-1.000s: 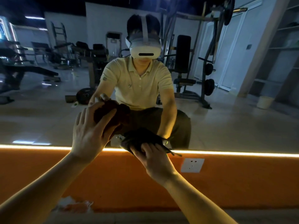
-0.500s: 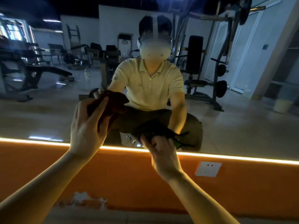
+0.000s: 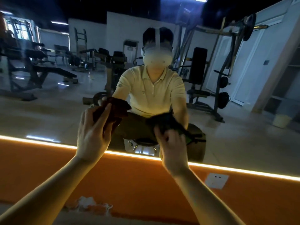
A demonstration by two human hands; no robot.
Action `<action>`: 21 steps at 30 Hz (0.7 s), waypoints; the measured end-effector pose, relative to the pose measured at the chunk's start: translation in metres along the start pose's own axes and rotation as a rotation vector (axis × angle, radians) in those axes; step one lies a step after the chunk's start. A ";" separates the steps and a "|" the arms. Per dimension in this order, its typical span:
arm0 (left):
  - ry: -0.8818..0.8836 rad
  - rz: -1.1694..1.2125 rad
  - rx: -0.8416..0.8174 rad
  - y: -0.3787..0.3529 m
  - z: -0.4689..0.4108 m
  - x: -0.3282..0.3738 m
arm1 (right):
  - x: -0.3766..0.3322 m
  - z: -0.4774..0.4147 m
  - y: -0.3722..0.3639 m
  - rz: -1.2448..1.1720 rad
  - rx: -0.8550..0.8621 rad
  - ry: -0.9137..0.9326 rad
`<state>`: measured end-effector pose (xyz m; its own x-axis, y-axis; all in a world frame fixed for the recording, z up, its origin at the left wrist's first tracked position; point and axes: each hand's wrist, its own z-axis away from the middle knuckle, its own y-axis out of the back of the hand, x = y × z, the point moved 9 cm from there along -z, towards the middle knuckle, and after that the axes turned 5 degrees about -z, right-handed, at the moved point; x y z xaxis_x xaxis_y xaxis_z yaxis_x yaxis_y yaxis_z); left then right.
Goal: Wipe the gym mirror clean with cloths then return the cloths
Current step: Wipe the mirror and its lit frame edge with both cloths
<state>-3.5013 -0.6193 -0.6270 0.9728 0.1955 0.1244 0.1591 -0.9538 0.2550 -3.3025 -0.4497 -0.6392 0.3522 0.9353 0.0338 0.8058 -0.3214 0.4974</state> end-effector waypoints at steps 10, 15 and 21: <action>0.104 0.047 -0.013 0.000 0.012 -0.017 | -0.009 -0.056 0.024 0.202 0.011 0.212; 0.124 0.040 0.020 0.001 0.011 -0.013 | -0.017 -0.091 0.035 0.128 0.209 -0.067; 0.136 0.046 0.002 -0.004 0.013 -0.018 | -0.060 0.053 -0.080 0.197 -0.279 0.372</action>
<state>-3.5171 -0.6218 -0.6430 0.9473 0.1802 0.2649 0.1150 -0.9630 0.2437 -3.3628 -0.4879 -0.7265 0.2499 0.8667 0.4317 0.5654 -0.4925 0.6616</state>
